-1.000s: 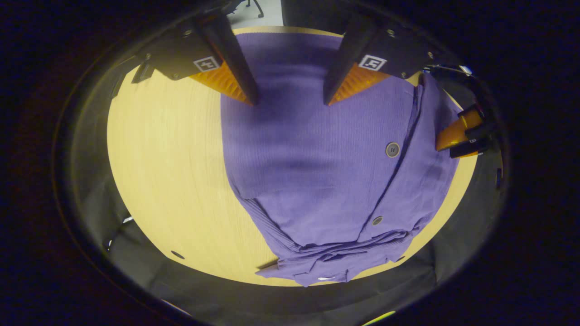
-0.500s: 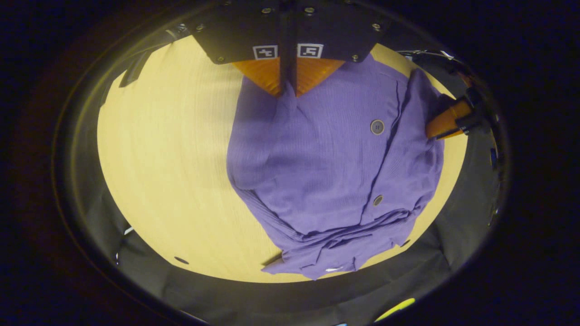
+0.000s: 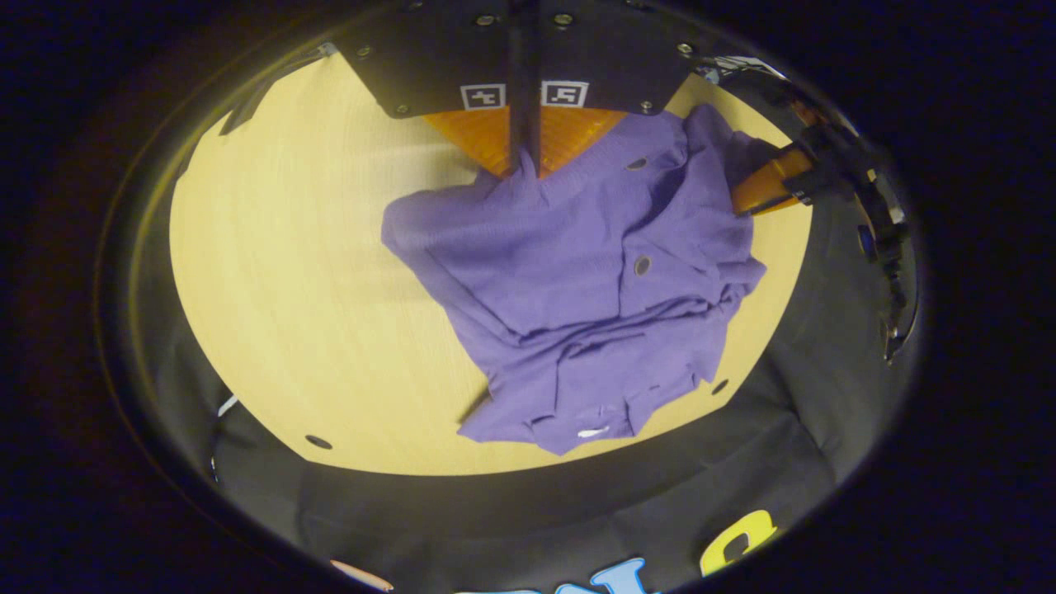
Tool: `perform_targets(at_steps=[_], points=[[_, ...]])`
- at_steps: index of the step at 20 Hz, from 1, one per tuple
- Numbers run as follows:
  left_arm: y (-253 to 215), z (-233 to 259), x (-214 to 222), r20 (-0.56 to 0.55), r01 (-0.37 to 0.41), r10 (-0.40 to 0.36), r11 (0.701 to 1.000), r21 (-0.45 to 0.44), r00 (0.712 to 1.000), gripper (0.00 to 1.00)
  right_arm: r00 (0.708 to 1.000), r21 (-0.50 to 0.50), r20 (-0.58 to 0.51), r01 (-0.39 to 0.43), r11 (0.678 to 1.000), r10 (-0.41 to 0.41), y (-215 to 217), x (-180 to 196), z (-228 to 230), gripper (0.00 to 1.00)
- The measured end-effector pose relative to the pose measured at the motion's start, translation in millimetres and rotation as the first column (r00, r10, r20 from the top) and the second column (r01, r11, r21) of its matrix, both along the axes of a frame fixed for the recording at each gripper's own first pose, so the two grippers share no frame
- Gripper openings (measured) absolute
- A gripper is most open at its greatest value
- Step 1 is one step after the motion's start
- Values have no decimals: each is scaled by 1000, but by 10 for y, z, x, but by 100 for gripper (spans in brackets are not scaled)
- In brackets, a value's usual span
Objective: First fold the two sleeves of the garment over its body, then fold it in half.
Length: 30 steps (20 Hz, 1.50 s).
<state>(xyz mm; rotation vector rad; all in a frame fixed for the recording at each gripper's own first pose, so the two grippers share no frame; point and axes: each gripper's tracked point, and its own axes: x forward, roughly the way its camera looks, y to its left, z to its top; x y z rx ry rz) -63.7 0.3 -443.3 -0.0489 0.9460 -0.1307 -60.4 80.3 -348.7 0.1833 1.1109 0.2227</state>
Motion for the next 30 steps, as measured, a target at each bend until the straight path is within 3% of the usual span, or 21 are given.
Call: perform_targets(at_steps=[13, 23, 30], points=[[19, 539, 1749, 180, -33, 40, 999, -42, 983, 7, 976, 44, 207, 53, 998, -61, 17, 1793, 458, 1], [45, 746, 3154, 296, -45, 63, 997, -65, 953, 6, 948, 88, 300, 87, 992, -110, 133, 3083, 490, 1], [-56, 349, 3731, 285, -19, 25, 1000, -23, 958, 6, 947, 93, 291, 116, 989, -138, 178, 3643, 111, 1]])
